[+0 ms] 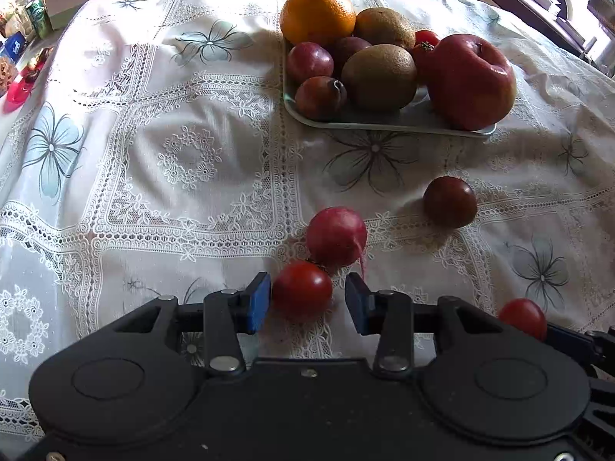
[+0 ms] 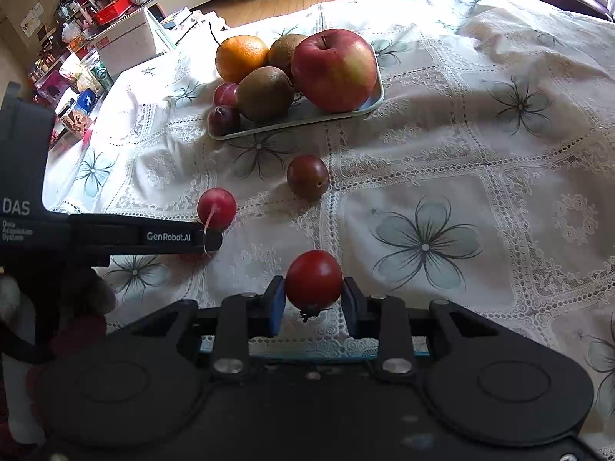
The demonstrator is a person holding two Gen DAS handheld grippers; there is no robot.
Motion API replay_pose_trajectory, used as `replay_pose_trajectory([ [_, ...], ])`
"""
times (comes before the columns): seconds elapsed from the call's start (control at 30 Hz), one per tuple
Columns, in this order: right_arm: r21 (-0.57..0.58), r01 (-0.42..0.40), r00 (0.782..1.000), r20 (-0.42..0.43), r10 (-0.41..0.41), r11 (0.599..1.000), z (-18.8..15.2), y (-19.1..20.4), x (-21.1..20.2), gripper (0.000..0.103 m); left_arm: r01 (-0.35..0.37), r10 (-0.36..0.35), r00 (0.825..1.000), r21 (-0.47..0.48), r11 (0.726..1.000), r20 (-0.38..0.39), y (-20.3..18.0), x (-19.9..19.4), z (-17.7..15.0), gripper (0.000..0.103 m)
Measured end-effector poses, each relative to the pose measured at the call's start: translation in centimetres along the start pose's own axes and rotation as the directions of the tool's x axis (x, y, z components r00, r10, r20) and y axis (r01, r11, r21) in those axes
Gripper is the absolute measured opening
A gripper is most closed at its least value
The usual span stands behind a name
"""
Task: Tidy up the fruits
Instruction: 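Grasp a red tomato with the right tool while the left tool grasps another tomato, then carry both tomatoes into the gold tray and release them from both tools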
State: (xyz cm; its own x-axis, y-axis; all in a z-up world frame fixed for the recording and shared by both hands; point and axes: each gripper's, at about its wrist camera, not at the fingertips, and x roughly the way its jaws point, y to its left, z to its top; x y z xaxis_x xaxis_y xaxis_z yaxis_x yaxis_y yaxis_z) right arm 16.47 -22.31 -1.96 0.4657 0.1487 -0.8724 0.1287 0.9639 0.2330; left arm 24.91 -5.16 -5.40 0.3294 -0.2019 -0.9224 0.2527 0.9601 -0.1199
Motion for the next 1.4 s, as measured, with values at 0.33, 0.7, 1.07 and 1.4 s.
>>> replay_pose_trajectory([
  [0.33, 0.050, -0.005, 1.000, 0.009, 0.005, 0.999, -0.5, -0.8, -1.1, 0.033, 0.020, -0.019, 1.000, -0.069, 0.997, 0.025, 0.8, -0.6, -0.1, 0.041],
  [0.7, 0.098, -0.026, 0.997, 0.069, 0.019, 0.995, -2.8, -1.6, -8.1, 0.033, 0.039, -0.034, 0.999, -0.112, 0.993, 0.038, 0.5, -8.9, -4.4, 0.041],
  [1.07, 0.129, 0.005, 0.995, 0.096, -0.017, 0.992, -8.9, -2.9, -11.5, 0.033, 0.048, -0.037, 0.993, -0.099, 0.994, 0.109, -0.4, -12.8, -12.4, 0.042],
  [1.4, 0.134, 0.083, 0.991, 0.092, -0.095, 0.988, -10.8, -2.9, -10.8, 0.033, -0.028, 0.049, 0.991, -0.167, 0.986, 0.123, -0.3, -12.3, -16.5, 0.042],
])
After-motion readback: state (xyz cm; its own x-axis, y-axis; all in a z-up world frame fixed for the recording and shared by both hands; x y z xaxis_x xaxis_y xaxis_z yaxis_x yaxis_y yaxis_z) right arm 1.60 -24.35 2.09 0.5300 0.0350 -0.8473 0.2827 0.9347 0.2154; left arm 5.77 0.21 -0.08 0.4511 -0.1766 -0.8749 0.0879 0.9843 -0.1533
